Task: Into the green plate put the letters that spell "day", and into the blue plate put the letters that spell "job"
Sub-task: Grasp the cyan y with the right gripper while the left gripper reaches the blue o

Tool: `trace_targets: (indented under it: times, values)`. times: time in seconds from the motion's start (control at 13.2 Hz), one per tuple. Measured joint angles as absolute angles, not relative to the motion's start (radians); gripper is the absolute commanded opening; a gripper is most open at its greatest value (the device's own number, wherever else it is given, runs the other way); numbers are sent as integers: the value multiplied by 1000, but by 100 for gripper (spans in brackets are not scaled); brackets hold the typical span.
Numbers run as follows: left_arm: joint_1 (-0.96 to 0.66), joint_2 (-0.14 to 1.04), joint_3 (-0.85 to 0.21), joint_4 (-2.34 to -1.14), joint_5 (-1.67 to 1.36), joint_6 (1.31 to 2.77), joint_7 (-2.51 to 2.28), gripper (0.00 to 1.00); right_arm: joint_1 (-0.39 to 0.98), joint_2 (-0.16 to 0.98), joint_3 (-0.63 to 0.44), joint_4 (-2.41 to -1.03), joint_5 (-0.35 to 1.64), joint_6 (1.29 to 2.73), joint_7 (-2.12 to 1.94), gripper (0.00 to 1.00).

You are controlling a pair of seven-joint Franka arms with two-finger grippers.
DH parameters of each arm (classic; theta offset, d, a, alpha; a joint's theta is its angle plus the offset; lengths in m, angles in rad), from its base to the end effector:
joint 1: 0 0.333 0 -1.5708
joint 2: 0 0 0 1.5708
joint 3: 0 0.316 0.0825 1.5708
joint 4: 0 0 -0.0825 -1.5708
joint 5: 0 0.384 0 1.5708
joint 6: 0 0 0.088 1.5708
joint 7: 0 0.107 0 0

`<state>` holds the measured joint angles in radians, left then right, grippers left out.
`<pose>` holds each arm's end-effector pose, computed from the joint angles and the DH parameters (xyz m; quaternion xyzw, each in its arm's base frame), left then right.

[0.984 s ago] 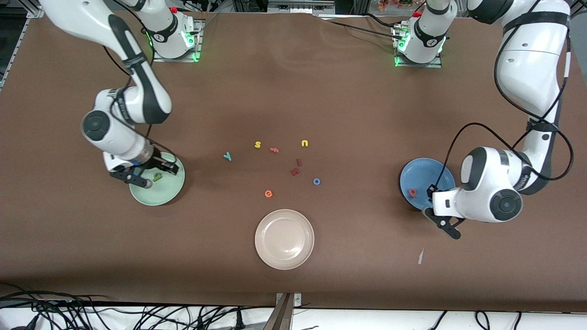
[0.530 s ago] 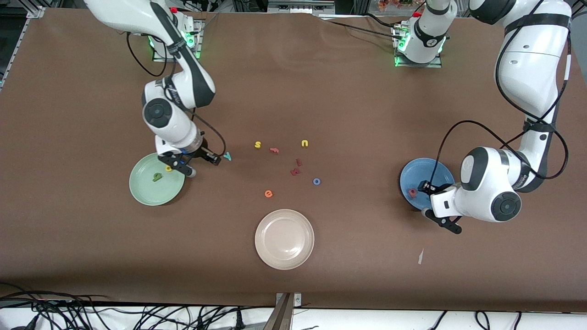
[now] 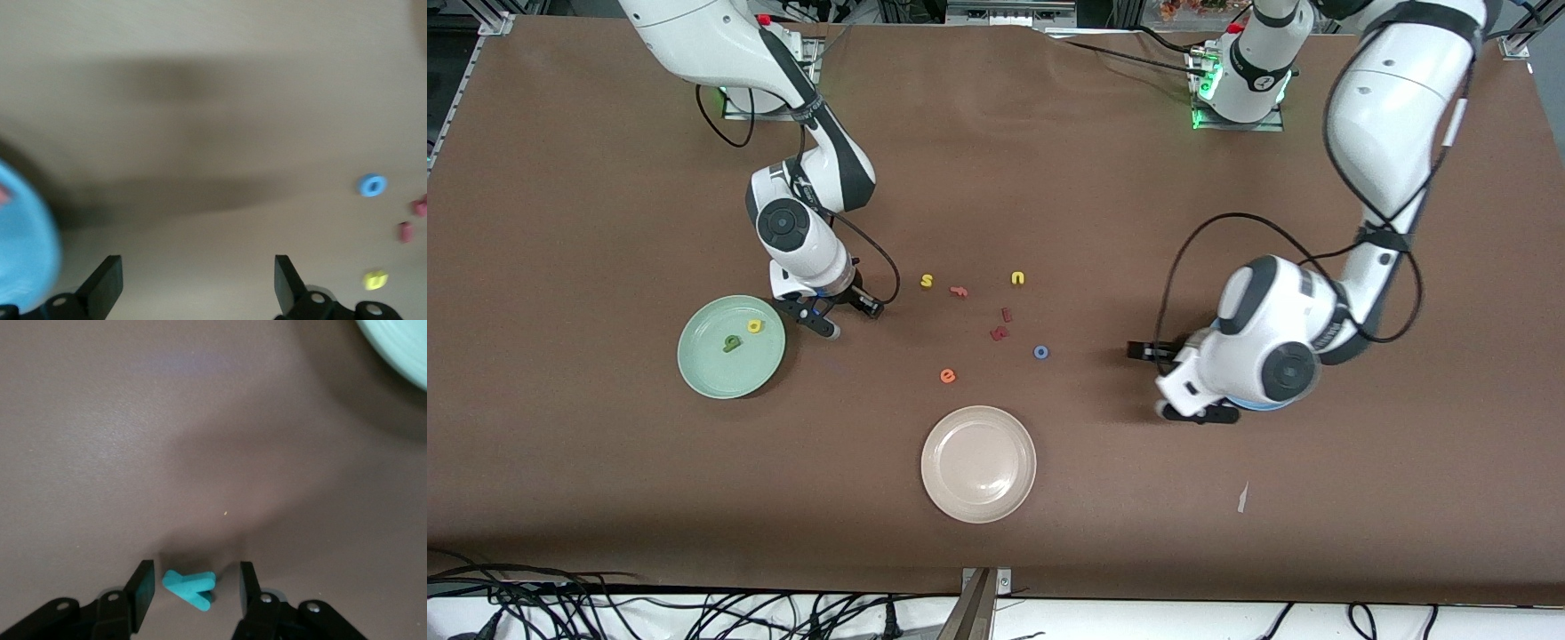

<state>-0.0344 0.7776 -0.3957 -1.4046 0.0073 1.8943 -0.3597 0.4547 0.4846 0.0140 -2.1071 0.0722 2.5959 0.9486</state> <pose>0.6567 -0.2441 0.2509 0.9837 -0.0007 -0.1594 0.0836 0.5177 0.2606 0.1833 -0.9631 0.2682 0.0128 0.0181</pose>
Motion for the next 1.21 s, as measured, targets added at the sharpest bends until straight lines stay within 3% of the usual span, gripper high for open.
trace_targets:
  times: [0.53, 1.21]
  values:
    - [-279, 820, -331, -1414, 31, 2160, -697, 100, 475, 504, 30, -2113, 72, 2640, 1013, 59]
    - [-384, 884, -269, -1415, 109, 2262, -801, 100, 475, 503, 30, -2115, 58, 2642, 1014, 54]
